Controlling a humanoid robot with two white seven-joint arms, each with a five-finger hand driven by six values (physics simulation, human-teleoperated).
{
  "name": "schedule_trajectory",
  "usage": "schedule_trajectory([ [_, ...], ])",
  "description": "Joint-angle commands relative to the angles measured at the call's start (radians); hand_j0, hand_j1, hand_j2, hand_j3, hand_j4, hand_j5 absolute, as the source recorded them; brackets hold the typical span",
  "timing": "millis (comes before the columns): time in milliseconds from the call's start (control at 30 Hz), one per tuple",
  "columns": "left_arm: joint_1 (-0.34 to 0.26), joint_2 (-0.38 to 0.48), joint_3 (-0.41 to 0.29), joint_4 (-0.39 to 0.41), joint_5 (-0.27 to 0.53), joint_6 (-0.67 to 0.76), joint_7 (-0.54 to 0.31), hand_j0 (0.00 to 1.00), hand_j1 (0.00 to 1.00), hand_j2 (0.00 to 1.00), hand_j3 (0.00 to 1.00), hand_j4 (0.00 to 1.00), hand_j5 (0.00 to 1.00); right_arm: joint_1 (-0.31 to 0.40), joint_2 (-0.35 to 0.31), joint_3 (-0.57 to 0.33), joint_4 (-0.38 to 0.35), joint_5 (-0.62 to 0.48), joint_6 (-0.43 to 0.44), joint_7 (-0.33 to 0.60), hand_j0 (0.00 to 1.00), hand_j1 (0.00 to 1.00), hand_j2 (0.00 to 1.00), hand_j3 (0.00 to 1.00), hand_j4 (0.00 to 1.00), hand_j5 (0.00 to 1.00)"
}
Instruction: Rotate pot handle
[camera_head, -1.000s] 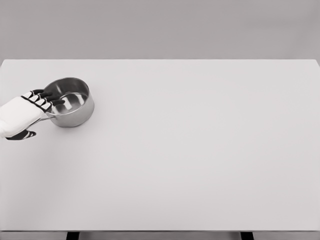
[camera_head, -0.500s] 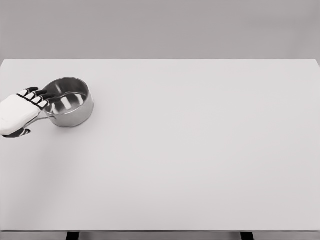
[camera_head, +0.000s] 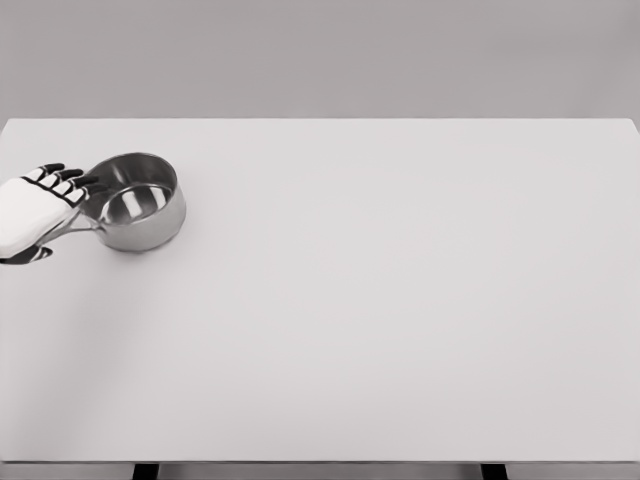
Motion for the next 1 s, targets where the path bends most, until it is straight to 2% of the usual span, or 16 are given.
schedule_trajectory([
  [0,0.0,0.001,-0.001,0.02,0.002,0.001,0.001,1.0,1.0,1.0,1.0,1.0,1.0,0.0,0.0,0.0,0.0,0.0,-0.001,-0.001,1.0,1.0,1.0,1.0,1.0,1.0],
  [300,-0.032,-0.001,-0.003,0.057,0.002,0.002,0.001,1.0,1.0,1.0,1.0,1.0,1.0,0.0,0.0,0.0,0.0,0.0,0.0,0.001,1.0,1.0,1.0,1.0,1.0,1.0],
  [567,-0.086,-0.002,-0.013,0.133,0.003,0.002,0.001,1.0,1.0,1.0,1.0,1.0,1.0,0.0,0.0,0.0,0.0,0.0,0.0,0.001,1.0,1.0,1.0,1.0,1.0,1.0],
  [633,-0.103,-0.024,-0.015,0.136,0.001,0.002,0.001,1.0,1.0,1.0,1.0,1.0,1.0,0.0,0.0,0.0,0.0,0.0,0.0,0.001,1.0,1.0,1.0,1.0,1.0,1.0],
  [967,-0.137,-0.027,-0.016,0.181,0.001,0.002,0.001,1.0,1.0,1.0,1.0,1.0,1.0,0.0,0.0,0.0,0.0,0.0,0.0,0.001,1.0,1.0,1.0,1.0,1.0,1.0],
])
